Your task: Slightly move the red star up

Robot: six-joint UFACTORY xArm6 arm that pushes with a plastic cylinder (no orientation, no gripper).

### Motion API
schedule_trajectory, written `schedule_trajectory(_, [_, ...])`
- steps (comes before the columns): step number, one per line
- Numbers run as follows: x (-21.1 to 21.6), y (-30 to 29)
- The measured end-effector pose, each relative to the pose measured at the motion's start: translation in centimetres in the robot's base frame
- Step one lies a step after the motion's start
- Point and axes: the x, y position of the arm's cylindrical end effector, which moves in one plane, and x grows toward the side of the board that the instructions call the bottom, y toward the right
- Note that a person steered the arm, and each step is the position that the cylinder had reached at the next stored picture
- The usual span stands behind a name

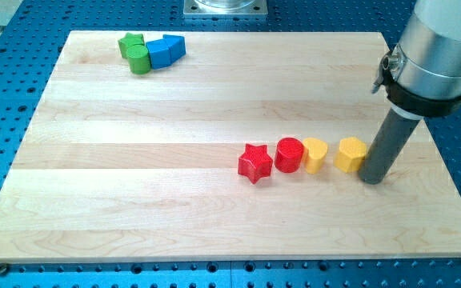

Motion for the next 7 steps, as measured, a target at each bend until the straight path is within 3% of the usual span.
schedule_trajectory(1, [1.2,-1.3])
schedule_trajectory(2, [6.3,-4.8])
schedule_trajectory(5, [3.4,-17.0])
schedule_trajectory(7, [1.7,-17.6])
